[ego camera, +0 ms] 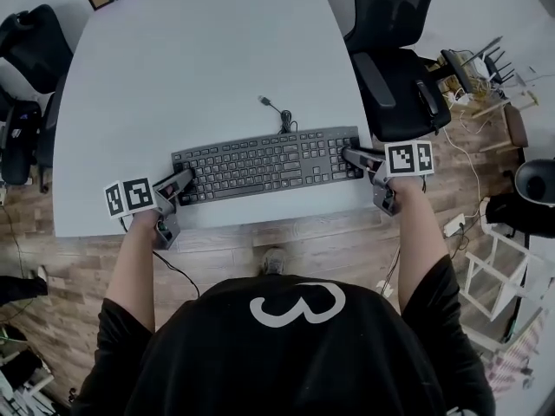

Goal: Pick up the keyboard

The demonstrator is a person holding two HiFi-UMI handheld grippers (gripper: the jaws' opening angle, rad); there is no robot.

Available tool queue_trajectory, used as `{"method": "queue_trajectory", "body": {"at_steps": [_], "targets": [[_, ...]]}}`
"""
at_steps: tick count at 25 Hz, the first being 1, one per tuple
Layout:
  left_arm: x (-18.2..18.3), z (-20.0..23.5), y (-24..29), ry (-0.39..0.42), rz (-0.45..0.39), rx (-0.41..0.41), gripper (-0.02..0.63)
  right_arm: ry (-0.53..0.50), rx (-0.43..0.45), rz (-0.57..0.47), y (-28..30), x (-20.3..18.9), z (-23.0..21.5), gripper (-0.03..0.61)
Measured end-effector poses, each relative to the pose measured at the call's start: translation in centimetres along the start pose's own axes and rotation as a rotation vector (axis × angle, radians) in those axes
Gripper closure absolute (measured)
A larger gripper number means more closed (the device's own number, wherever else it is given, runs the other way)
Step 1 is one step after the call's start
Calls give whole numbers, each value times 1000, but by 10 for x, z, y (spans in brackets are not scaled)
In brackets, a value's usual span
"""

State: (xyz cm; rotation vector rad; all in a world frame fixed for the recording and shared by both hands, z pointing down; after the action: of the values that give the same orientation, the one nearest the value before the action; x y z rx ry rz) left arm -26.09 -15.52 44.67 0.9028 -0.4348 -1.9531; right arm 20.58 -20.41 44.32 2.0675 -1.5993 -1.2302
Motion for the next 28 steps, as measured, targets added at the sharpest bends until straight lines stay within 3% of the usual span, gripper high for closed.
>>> {"method": "queue_trajectory", "body": {"at_steps": [5, 9, 19, 25, 28], "targets": [[-1, -5, 0, 23, -40, 47, 445, 3, -15, -17, -1, 0, 1, 407], [1, -3, 1, 12, -26, 46, 445, 4, -9, -36, -3, -2, 4, 410], [9, -13, -14, 59, -70, 15, 446, 6, 40, -132, -17, -6, 18, 419], [19, -29, -30, 131, -131, 9, 446, -15, 77, -218, -27, -9, 25, 420], [17, -21, -24, 130, -155, -19, 446, -38, 56, -225, -27, -8, 24, 420]]}}
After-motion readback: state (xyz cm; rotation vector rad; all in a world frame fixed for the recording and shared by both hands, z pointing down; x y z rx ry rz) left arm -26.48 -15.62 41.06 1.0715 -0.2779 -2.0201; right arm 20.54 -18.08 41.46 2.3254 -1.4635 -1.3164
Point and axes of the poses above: the fingertips, and each gripper's own axes: y forward along the fingers, z to its left, x out of its top, the point moved 6 cm from there along -y, backward along the fingers
